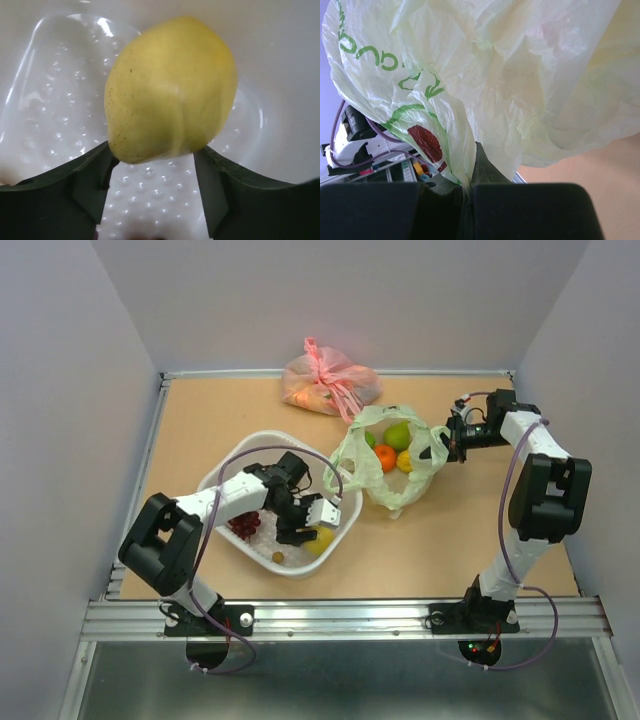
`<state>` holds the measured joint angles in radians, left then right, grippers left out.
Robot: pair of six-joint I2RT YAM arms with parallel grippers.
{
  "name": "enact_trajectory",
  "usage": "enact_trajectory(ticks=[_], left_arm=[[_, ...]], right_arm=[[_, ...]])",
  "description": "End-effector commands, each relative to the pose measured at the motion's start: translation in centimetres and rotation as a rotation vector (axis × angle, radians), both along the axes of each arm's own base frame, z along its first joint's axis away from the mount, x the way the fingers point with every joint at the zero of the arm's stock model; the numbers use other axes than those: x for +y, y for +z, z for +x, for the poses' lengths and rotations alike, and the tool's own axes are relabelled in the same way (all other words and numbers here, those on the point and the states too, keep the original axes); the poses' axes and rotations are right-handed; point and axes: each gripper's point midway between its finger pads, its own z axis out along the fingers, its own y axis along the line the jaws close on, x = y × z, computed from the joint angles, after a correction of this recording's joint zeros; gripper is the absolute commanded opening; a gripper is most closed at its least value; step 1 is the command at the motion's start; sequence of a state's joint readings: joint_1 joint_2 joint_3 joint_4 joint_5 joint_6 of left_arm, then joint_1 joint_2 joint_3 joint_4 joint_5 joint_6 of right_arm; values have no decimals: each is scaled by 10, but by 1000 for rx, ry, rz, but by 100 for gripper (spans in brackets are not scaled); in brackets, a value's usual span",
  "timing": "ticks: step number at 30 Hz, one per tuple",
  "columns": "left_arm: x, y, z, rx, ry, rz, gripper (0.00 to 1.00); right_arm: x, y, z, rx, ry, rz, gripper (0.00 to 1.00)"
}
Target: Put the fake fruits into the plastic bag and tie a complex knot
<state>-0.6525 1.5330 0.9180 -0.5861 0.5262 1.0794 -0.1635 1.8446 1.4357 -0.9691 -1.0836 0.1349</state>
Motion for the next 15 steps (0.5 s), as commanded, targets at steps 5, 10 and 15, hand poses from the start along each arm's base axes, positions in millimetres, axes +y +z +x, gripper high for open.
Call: enact_trajectory(ticks=[5, 10, 15], left_arm=[[-22, 40, 56, -25, 95, -153, 54], [-13, 57, 57, -18, 90, -193, 47], [-8, 70, 37, 1, 10, -231, 93]], right_arm=[[-4, 13, 12, -49, 1, 0, 0], [-4, 12, 14, -48, 3, 4, 0], [-4, 11, 15, -45, 4, 7, 0]])
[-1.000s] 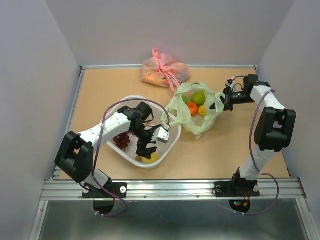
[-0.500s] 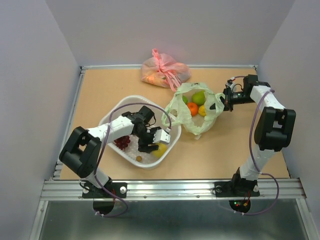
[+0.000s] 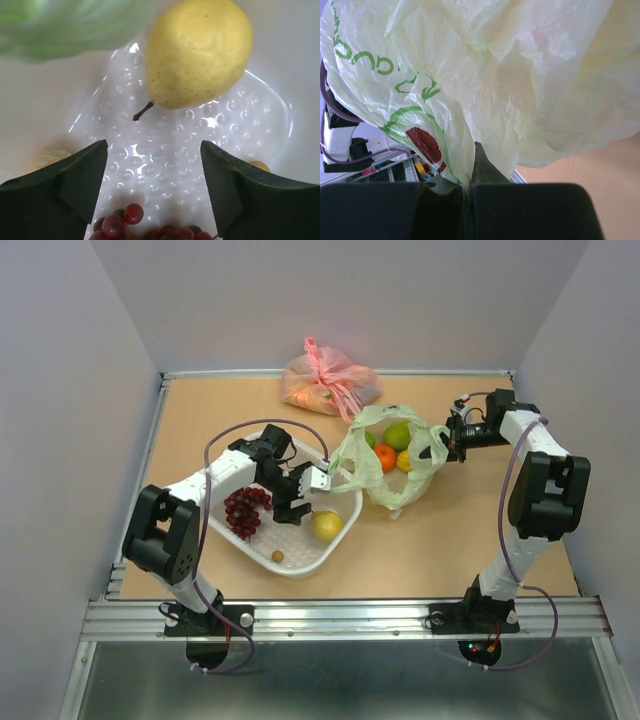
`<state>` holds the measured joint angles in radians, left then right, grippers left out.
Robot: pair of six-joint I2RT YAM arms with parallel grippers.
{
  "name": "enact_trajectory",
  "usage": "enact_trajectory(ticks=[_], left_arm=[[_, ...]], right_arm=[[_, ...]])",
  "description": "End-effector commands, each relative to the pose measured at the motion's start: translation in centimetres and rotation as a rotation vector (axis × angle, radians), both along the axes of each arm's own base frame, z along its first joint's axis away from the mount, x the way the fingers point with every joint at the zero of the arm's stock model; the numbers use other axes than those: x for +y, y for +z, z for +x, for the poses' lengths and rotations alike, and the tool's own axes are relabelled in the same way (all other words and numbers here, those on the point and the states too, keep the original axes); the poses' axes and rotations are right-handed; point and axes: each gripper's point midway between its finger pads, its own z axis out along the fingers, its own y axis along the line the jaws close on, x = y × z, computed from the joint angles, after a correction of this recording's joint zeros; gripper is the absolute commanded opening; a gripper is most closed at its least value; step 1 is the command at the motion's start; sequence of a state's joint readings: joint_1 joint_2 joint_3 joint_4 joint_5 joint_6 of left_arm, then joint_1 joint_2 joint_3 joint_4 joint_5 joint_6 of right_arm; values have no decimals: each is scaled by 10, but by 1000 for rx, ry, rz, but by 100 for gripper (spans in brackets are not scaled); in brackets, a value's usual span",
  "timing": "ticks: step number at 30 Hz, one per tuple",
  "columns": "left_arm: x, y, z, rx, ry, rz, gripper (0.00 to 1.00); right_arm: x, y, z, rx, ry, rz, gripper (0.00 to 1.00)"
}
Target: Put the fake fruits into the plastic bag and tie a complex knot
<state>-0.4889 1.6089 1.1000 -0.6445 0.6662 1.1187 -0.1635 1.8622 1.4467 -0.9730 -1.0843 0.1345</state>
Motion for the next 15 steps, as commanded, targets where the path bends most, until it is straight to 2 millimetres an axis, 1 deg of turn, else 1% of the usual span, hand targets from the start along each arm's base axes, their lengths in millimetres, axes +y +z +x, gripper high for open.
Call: enact_trajectory(ticks=[1, 3, 4, 6, 7, 8, 10, 13, 14, 15], left_arm=[[-7, 36, -21, -34, -99, -110, 99], [-13, 41, -18, -64, -89, -136, 99], [-17, 45, -14, -90, -85, -154, 99], [-23, 47, -13, -90, -92, -172, 99], [-28, 51, -9, -109, -91, -193, 99], [-33, 52, -11, -102, -101, -209, 99], [-47, 45, -15, -126, -168, -207, 99], [-61, 38, -19, -143, -198, -217, 99], [-72, 35, -21, -162, -221, -230, 99], [-77, 33, -20, -167, -222, -232, 99]], right_arm=[[-4, 14, 13, -55, 3, 5, 0], [-4, 14, 14, -55, 2, 5, 0], [-4, 14, 14, -52, 2, 7, 1], [-4, 14, 14, -51, 1, 7, 0], [-4, 13, 15, -50, 2, 9, 0], [-4, 14, 15, -53, 2, 9, 1], [-4, 12, 16, -49, 0, 6, 0], [-4, 12, 17, -47, 0, 7, 0], [-4, 13, 17, -49, 0, 10, 0], [-4, 11, 18, -46, 0, 10, 0]])
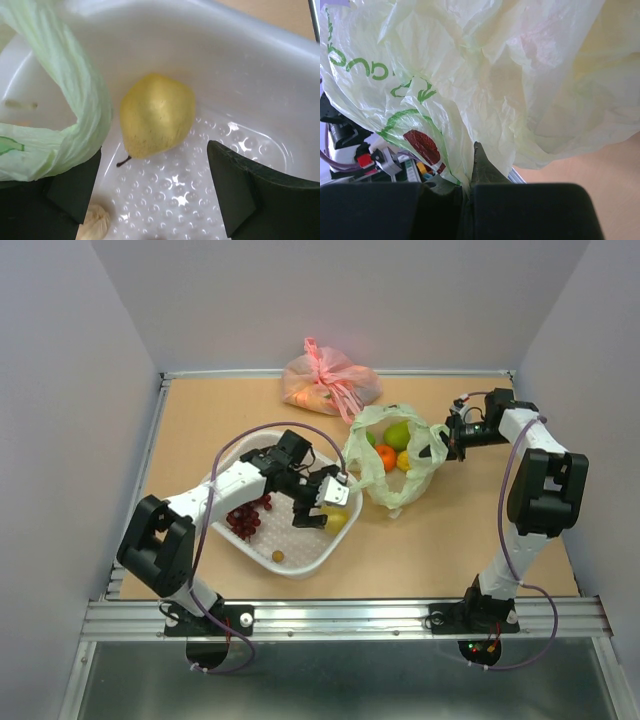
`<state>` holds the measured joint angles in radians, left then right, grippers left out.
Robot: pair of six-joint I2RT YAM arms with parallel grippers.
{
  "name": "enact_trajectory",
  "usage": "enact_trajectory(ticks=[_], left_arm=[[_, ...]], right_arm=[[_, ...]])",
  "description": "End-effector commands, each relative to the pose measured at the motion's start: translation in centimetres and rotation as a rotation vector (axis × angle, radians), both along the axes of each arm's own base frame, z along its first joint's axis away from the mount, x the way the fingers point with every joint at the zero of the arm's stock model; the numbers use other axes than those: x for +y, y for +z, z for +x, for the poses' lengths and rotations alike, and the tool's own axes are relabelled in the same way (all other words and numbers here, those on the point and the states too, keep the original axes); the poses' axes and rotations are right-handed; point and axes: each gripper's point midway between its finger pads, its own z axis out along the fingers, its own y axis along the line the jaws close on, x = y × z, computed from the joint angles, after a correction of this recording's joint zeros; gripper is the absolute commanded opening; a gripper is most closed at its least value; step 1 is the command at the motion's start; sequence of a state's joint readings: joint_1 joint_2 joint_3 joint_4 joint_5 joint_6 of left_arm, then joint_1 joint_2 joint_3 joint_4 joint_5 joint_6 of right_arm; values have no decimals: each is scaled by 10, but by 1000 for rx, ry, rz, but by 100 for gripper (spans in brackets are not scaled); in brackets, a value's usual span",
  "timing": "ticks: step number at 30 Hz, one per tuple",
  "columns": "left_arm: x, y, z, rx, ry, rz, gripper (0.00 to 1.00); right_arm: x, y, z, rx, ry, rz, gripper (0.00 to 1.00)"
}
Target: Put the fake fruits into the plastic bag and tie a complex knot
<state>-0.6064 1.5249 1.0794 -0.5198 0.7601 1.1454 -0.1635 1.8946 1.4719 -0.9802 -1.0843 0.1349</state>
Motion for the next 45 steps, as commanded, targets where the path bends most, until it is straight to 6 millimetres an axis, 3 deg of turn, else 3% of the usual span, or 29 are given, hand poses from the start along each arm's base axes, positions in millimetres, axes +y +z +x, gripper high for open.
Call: enact_trajectory(ticks=[1, 3, 5, 8, 11, 20, 21, 22, 23, 25, 26, 28, 31, 34, 38, 41, 43, 44, 45], left_arm=[[-33, -7, -6, -20, -61, -56, 99], [-43, -7, -2, -36, -59, -66, 99], [-46, -23, -2, -13, -67, -29, 99], [-37, -49, 0, -12, -71, 48, 99], [-29, -60, -2, 23, -68, 98, 99], [-14, -69, -8, 36, -66, 156, 99], [-15, -66, -6, 32, -62, 153, 97], [-16, -63, -6, 32, -61, 151, 88], [-16, -55, -7, 41, -62, 141, 79], [-16, -42, -6, 46, -59, 117, 72], [-15, -24, -6, 43, -46, 85, 63], [-12, 2, -10, 21, -40, 44, 56], [-2, 35, -16, -14, -33, -2, 54], [26, 48, -26, -16, -18, 28, 54], [49, 73, -19, -56, 26, 21, 54], [32, 131, -3, -124, 44, -89, 54], [12, 159, 0, -114, 51, -173, 56], [0, 164, 7, -98, 61, -192, 56], [-20, 190, 8, -111, 57, -254, 56]], right_arm=[[-3, 17, 13, -65, 0, 7, 0], [-3, 18, 14, -71, 1, 6, 0], [-3, 19, 13, -68, 1, 9, 0], [-3, 20, 13, -73, 2, 10, 0], [-3, 22, 13, -75, 3, 14, 1], [-2, 22, 15, -79, 6, 21, 0], [-3, 22, 15, -79, 6, 21, 1], [-3, 23, 15, -80, 6, 20, 0], [-2, 22, 15, -77, 6, 21, 0], [-3, 24, 16, -85, 7, 20, 0], [-3, 24, 16, -85, 7, 20, 0], [-3, 24, 15, -85, 7, 21, 1], [-2, 25, 14, -86, 9, 22, 1], [-2, 26, 13, -90, 13, 30, 1], [-1, 28, 13, -91, 14, 36, 1], [0, 32, 11, -95, 19, 50, 0], [1, 34, 8, -92, 20, 59, 0], [1, 35, 8, -93, 19, 60, 1], [1, 35, 7, -94, 22, 58, 1]])
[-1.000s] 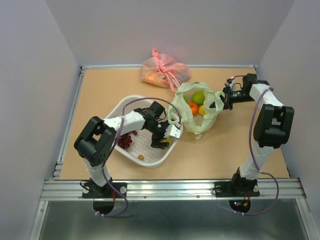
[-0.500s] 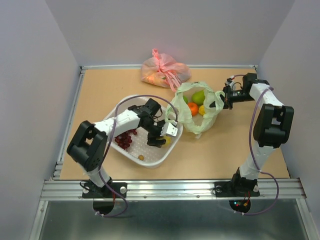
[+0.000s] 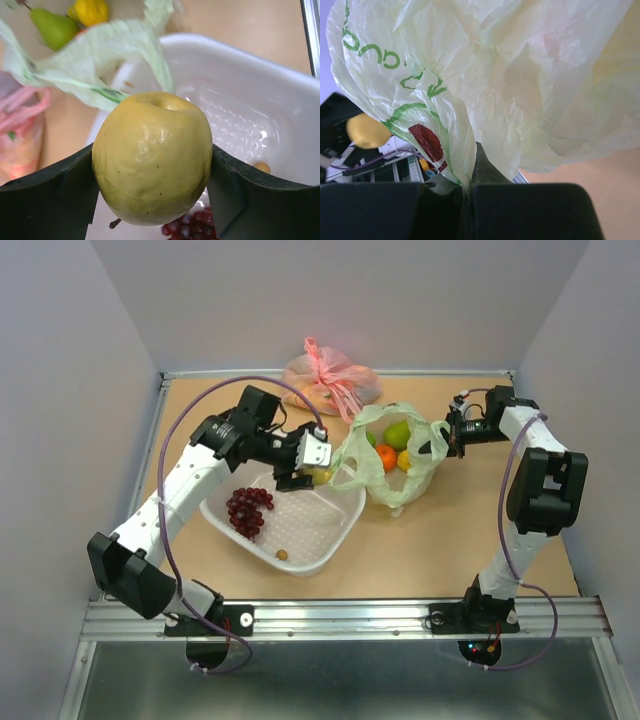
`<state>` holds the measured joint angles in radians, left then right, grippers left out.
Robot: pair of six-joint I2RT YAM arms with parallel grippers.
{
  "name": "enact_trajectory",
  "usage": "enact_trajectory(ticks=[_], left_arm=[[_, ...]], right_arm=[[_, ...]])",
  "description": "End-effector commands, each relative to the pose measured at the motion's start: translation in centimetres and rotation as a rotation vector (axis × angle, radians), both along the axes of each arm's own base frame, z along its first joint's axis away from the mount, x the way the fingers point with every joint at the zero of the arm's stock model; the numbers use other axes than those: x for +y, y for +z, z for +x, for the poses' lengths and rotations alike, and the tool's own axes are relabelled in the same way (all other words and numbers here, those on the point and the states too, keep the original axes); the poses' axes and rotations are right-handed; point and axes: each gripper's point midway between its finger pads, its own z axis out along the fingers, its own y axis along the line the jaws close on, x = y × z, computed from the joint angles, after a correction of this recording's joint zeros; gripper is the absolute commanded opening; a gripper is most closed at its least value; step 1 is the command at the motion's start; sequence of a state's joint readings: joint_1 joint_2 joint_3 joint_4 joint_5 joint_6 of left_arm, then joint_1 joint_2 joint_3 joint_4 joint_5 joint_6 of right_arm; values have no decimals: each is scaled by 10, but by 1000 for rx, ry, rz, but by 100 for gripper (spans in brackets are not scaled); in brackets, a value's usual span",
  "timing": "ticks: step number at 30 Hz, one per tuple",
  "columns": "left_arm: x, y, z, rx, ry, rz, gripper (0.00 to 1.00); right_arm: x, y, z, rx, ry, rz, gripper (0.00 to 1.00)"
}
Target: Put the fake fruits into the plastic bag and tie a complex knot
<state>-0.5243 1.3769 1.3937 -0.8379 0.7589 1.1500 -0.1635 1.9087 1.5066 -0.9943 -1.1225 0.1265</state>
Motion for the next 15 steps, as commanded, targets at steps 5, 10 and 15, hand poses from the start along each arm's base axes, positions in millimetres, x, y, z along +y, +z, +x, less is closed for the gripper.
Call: enact_trajectory(ticks=[5, 10, 15], left_arm=[[-124, 80, 19, 30, -47, -280, 57], [-189, 81, 38, 58, -71, -316, 57], [-222, 30, 76, 111, 5, -286, 57]], right_arm=[[0, 32, 1, -86, 7, 21, 0], [1, 45, 3, -101, 2, 42, 0], [2, 54, 1, -120, 4, 60, 1]])
